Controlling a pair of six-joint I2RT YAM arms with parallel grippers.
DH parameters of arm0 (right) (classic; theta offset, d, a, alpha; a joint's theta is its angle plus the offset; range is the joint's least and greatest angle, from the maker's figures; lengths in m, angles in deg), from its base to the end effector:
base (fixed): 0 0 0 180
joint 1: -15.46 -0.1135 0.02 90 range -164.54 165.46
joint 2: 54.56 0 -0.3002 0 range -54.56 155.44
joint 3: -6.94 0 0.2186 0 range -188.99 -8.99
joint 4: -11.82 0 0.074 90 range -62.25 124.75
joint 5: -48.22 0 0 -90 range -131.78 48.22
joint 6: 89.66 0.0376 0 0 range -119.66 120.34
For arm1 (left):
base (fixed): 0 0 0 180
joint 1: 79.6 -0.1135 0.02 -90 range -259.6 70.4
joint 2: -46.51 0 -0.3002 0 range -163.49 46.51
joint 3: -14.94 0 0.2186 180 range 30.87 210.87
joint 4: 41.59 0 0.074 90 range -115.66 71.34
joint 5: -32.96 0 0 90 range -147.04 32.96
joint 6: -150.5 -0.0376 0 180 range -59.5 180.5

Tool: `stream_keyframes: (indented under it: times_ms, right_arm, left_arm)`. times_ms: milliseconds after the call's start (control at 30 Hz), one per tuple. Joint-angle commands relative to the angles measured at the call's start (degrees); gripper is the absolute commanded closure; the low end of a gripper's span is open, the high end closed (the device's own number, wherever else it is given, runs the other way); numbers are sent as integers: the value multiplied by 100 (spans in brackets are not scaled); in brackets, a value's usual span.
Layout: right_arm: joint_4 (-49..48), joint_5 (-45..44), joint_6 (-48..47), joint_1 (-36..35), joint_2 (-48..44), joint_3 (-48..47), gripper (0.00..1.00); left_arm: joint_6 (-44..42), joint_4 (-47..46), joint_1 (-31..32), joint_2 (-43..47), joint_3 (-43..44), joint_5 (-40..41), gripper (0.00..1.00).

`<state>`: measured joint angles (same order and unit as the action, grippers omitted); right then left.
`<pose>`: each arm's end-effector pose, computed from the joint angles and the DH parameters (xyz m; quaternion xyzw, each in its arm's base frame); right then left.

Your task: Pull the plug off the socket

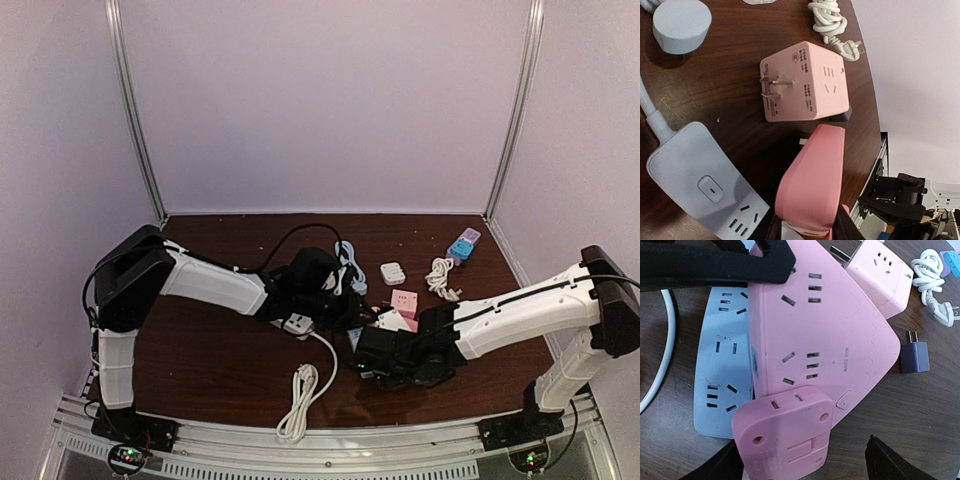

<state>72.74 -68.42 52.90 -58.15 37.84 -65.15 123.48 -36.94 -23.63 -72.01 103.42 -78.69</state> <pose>0.0878 0.2389 0.2312 -0.1599 0.9571 -0.0376 0.2385 0.2359 -0.3742 0.2058 0.0338 0.8737 -0.4772 0.0883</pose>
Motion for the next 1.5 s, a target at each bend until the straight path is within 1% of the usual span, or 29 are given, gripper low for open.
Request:
stream_keyframes:
  times_ms: [0,200,233,367,400,500,567,700,767,900,1033,1167,1467]
  right_arm:
    - [331,-339,46,-31,-395,-102,18]
    - [159,-213,-64,-29,-924,44,29]
    - [-6,-89,-134,-16,-1049,149,33]
    - [-423,219,-221,78,-1298,429,37]
    - [-486,272,-264,97,-1331,468,37]
    - [-587,334,-480,101,-1247,361,29]
    - [-496,329,-542,85,-1003,177,24]
    - [-363,224,-548,65,-469,-117,19]
    - [-203,79,-477,65,-242,-243,17]
    - [106,-187,-326,74,137,-417,18]
    - [266,-325,-205,74,260,-442,21]
    - [482,-429,-139,74,169,-437,26]
    - [680,-408,-105,74,-371,-357,45]
  left_arm:
    - [-152,865,-88,22,-57,513,100]
    - [-180,883,-89,4,-32,528,100]
    - [-180,875,-86,-19,-18,507,100]
    - [-185,867,-86,-37,-6,491,100]
    - [-185,866,-86,-34,-5,490,100]
    - [-185,865,-87,-40,-5,502,100]
    - [-189,865,-89,-48,12,495,100]
    - [-182,885,-91,-52,18,501,100]
    - [-182,892,-87,-49,13,493,100]
    - [-189,892,-89,-58,4,502,100]
    - [-195,908,-86,-66,17,493,100]
    - [-193,918,-86,-75,20,496,100]
    - [-225,918,-90,-101,47,475,100]
